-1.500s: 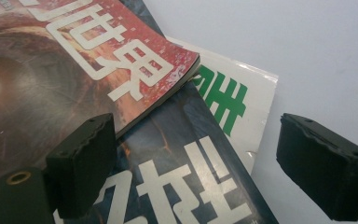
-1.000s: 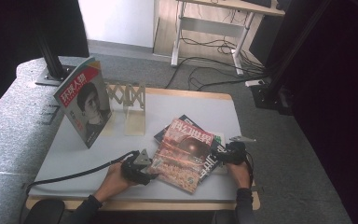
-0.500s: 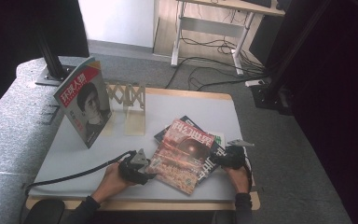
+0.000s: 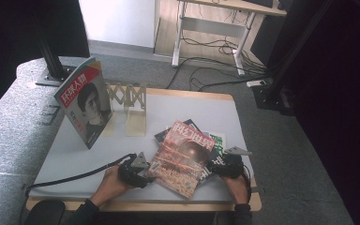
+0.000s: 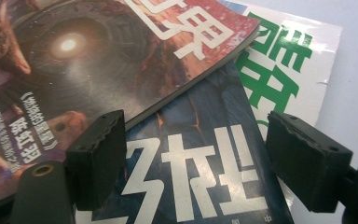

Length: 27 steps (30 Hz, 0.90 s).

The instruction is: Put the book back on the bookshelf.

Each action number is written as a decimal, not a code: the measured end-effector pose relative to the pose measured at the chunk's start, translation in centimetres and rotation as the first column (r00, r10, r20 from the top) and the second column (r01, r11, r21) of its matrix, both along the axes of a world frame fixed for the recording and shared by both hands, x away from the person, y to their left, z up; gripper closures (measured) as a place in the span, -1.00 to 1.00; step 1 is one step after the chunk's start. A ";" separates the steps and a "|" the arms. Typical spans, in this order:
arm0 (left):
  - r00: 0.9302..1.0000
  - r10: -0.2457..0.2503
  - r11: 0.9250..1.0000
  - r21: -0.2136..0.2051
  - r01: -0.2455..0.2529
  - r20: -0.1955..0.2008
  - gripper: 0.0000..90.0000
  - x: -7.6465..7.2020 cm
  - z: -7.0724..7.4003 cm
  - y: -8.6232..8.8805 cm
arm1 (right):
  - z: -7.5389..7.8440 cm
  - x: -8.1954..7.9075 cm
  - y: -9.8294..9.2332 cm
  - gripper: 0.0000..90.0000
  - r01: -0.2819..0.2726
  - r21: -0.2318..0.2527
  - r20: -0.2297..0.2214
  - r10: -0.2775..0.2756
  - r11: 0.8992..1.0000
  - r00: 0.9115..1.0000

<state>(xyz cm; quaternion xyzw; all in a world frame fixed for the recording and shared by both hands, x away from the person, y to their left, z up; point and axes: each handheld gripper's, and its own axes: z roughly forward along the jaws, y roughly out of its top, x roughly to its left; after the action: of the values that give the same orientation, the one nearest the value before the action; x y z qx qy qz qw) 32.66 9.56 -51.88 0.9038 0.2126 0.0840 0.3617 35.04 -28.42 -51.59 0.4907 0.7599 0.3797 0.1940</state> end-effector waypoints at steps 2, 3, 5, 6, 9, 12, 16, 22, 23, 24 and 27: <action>1.000 0.004 1.000 -0.016 -0.004 -0.004 -0.18 0.1 -0.1 -0.1 | 0.0 0.1 -0.2 -0.55 -0.013 0.006 -0.004 0.013 1.000 1.000; 1.000 0.003 1.000 -0.019 -0.003 -0.006 -0.18 0.1 0.0 -0.1 | 0.0 0.2 -0.2 -0.55 -0.019 0.009 -0.010 0.019 1.000 1.000; 1.000 0.006 1.000 -0.031 -0.006 -0.013 -0.17 0.2 0.0 -0.2 | 0.1 0.3 -0.4 -0.59 -0.026 0.006 -0.018 0.026 1.000 0.999; 1.000 0.008 0.999 -0.043 -0.009 -0.016 -0.17 0.3 0.0 -0.2 | 0.2 0.4 -0.5 -0.61 -0.021 -0.001 -0.017 0.021 1.000 1.000; 1.000 0.006 0.998 -0.061 -0.008 -0.030 -0.18 0.5 0.1 -0.2 | 0.5 0.7 -0.9 -0.66 -0.001 0.005 -0.016 0.001 1.000 1.000; 0.999 0.007 0.997 -0.076 -0.009 -0.032 -0.17 0.7 0.1 -0.3 | 0.9 1.1 -1.4 -0.71 0.024 0.016 -0.006 -0.024 1.000 1.000; 1.000 0.003 0.997 -0.074 -0.005 -0.029 -0.17 0.8 -0.1 -0.3 | 1.4 2.2 -1.6 -0.72 0.027 0.037 -0.007 -0.027 0.999 1.000; 1.000 0.002 0.992 -0.128 -0.004 -0.015 -0.08 0.9 1.5 0.5 | 1.5 4.3 -0.6 -0.72 0.018 0.005 -0.023 -0.018 1.000 1.000; 1.000 0.011 0.992 -0.126 -0.011 -0.002 -0.09 1.0 1.8 0.6 | 1.5 4.5 -0.4 -0.72 0.018 0.002 -0.023 -0.018 1.000 1.000; 1.000 0.021 0.993 -0.119 -0.020 0.005 -0.09 1.1 2.0 0.9 | 1.6 4.8 -0.3 -0.72 0.018 -0.002 -0.024 -0.019 1.000 1.000; 0.999 0.034 0.996 -0.077 -0.033 0.018 -0.09 1.3 1.7 0.9 | 1.7 5.5 -0.1 -0.72 0.023 -0.013 -0.022 -0.023 1.000 0.999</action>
<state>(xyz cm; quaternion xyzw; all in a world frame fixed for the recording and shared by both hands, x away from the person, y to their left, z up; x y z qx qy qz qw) 33.96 10.47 -50.16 0.8846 0.2273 0.0907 0.3969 40.49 -28.57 -49.93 0.5022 0.7589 0.3670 0.1931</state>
